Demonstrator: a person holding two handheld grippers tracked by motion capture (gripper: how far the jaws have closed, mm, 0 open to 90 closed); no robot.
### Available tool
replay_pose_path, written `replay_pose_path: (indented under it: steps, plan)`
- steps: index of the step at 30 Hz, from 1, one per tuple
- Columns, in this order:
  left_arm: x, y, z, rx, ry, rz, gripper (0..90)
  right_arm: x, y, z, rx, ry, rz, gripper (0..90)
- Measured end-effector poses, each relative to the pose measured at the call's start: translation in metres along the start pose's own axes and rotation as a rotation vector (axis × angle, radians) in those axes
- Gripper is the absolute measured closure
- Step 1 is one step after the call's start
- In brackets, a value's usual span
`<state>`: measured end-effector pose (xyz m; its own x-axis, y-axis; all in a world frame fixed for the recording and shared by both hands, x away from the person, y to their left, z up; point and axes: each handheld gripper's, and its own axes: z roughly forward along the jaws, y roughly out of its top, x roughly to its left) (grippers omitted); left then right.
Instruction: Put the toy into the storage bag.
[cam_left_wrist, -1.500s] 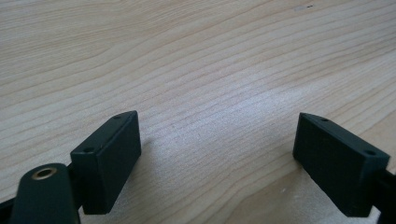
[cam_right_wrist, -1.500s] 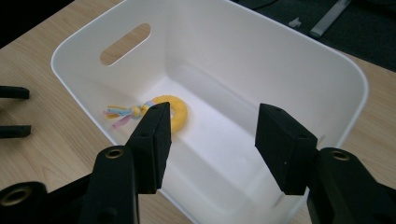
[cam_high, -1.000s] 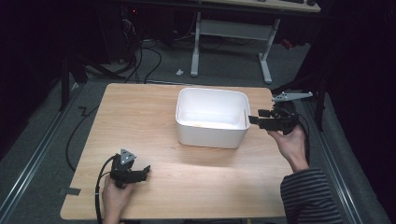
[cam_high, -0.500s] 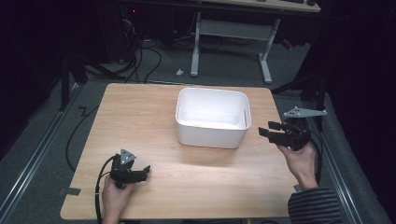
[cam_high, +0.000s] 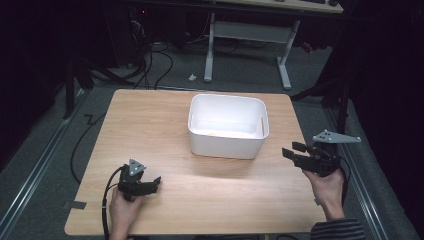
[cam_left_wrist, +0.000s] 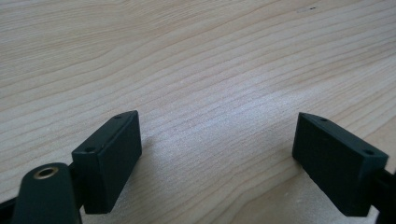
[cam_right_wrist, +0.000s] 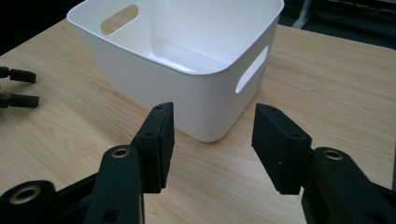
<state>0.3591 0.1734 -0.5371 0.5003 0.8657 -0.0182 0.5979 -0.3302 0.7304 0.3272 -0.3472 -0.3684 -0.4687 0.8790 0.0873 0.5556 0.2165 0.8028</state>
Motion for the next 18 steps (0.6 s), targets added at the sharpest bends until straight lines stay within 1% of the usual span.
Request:
replay_pose_path:
  steps: [1, 2, 3, 4, 6, 7, 9, 10, 12, 13, 15, 16, 17, 18]
  plan:
    - [0.0, 0.0, 0.0, 0.0, 0.0, 0.0, 15.8, 0.0, 0.0, 0.0, 0.0, 0.0, 0.0, 49.3]
    - [-0.001, -0.002, -0.002, 0.001, -0.005, 0.006, 15.7, -0.002, -0.006, -0.003, -0.015, 0.008, 0.012, 49.3]
    - [-0.001, -0.002, -0.002, 0.001, -0.005, 0.006, 15.7, -0.002, -0.006, -0.003, -0.015, 0.008, 0.012, 49.3]
    - [-0.001, -0.003, -0.004, -0.002, 0.0, 0.002, 15.7, -0.002, -0.008, -0.004, -0.019, 0.009, 0.024, 49.3]
    - [0.001, -0.002, -0.002, -0.002, 0.011, -0.02, 16.1, -0.004, -0.017, -0.008, -0.032, 0.017, 0.051, 49.3]
    - [0.002, -0.001, -0.002, -0.004, 0.013, -0.026, 16.1, -0.004, -0.017, -0.008, -0.032, 0.017, 0.051, 49.3]
    - [0.001, -0.001, -0.001, 0.0, 0.019, -0.015, 16.0, -0.005, -0.02, -0.01, -0.033, 0.022, 0.056, 49.3]
    - [0.0, -0.001, -0.001, 0.0, 0.015, -0.009, 15.8, -0.006, -0.021, -0.01, -0.035, 0.027, 0.062, 49.3]
    - [0.0, 0.0, 0.0, 0.003, 0.01, -0.007, 15.6, -0.01, -0.023, -0.007, -0.029, 0.032, 0.085, 49.8]
    - [0.0, 0.0, 0.001, 0.0, 0.012, -0.009, 15.5, -0.012, -0.026, 0.004, -0.002, 0.034, 0.118, 49.9]
    - [-0.001, 0.0, 0.001, 0.0, 0.011, -0.008, 15.6, -0.011, -0.027, 0.008, 0.009, 0.031, 0.119, 49.9]
    - [-0.001, 0.0, 0.0, 0.002, 0.006, -0.003, 15.5, -0.008, -0.029, 0.012, 0.017, 0.019, 0.108, 49.9]
    - [-0.001, 0.0, 0.0, 0.001, 0.005, 0.001, 15.6, -0.002, -0.034, 0.018, 0.031, 0.01, 0.096, 49.8]
    - [-0.001, -0.001, -0.001, 0.001, 0.004, 0.002, 15.6, -0.002, -0.034, 0.018, 0.031, 0.01, 0.096, 49.8]
